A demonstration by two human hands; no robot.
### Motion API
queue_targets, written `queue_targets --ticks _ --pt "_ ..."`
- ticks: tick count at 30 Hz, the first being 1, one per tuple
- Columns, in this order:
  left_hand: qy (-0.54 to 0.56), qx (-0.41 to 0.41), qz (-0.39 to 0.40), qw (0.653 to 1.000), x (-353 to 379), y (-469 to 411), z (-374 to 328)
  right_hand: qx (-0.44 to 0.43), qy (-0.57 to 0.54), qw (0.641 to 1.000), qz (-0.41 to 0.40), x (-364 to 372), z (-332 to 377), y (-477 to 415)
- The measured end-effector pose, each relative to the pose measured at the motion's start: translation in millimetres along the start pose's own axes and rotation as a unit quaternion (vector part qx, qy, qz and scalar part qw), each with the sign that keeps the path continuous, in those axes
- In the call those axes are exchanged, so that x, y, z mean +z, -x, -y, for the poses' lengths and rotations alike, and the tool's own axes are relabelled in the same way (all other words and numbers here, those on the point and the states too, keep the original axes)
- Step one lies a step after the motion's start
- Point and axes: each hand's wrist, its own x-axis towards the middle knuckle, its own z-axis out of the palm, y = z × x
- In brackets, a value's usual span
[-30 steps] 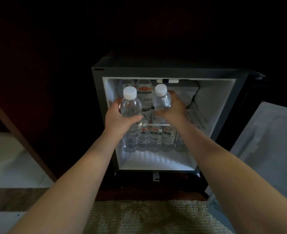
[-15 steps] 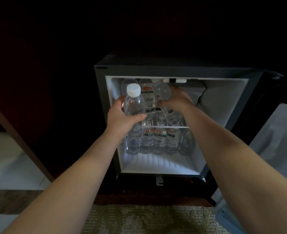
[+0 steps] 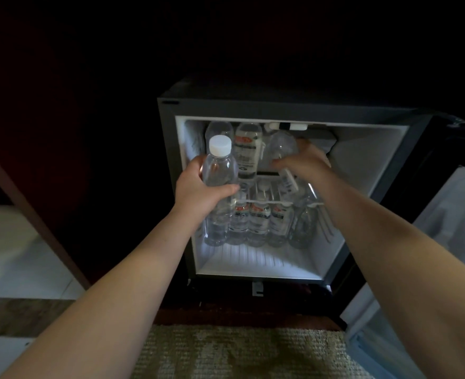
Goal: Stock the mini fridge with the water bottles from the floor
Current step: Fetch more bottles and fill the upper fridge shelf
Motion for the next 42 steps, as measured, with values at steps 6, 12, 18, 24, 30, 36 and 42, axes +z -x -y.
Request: queue_targets --ticks 6,12,18,24,30,36,42 --pt "-0.004 0.003 0.001 1.000 7 -2 1 0.040 -0.053 0.997 -0.043 -4 -11 -10" --pt "-0.005 0.012 0.013 1.000 14 -12 7 0.066 -0.261 0.961 -0.067 22 -10 -27" --pt "0.001 0.013 0.012 1.000 14 -16 11 0.048 -0.306 0.950 -0.030 42 -8 -44" --pt "-0.002 0.017 0.013 1.000 10 -13 13 0.012 -0.228 0.973 0.018 50 -24 -30" --pt "0.000 0.004 0.003 1.000 2 -14 17 -0.012 -0.213 0.977 0.012 58 -31 -18" --pt "-0.001 0.004 -0.002 1.000 3 -15 18 -0.032 -0.218 0.975 0.005 70 -19 -13" --pt "-0.003 -0.003 -0.007 1.000 4 -14 17 -0.037 -0.218 0.975 0.017 71 -26 -12"
